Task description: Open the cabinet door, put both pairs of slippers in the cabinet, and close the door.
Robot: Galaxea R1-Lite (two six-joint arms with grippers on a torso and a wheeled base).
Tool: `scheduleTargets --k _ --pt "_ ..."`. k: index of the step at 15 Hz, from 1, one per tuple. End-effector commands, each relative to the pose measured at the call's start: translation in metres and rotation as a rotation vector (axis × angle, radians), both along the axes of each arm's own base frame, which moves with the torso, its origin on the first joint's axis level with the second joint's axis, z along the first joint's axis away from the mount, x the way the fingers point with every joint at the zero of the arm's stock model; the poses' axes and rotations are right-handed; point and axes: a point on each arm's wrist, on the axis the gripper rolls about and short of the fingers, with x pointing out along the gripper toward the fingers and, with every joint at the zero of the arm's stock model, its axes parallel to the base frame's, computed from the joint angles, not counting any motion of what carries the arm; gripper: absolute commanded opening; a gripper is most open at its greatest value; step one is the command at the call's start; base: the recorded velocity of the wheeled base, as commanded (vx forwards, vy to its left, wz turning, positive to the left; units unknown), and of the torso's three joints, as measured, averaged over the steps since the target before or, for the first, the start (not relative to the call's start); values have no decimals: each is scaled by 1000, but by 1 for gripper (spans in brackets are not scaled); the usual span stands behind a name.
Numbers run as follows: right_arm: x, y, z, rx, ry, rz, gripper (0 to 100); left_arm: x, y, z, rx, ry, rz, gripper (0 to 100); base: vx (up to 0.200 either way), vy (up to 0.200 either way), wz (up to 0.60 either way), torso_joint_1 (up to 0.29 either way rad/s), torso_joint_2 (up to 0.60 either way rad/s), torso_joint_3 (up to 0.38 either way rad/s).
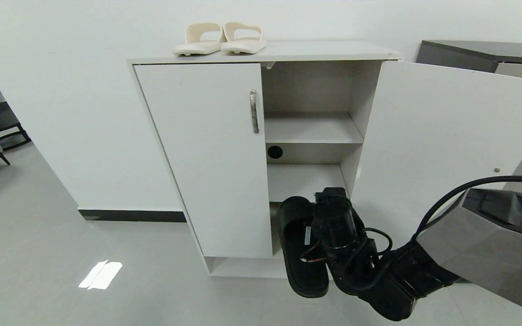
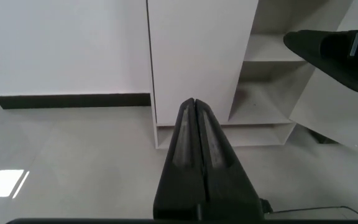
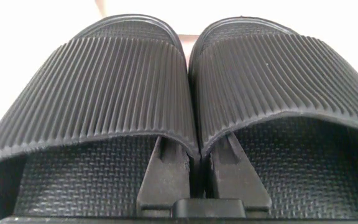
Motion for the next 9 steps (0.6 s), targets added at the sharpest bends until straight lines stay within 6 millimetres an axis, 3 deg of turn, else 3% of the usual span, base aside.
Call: scheduleTargets --k 1,9 --pt "3 1 -5 -16 5 -1 0 0 0 0 -1 3 0 0 0 0 0 2 -2 -173" --pt "27 1 3 -23 -127 -12 0 0 0 0 1 2 0 0 0 0 0 4 2 -196"
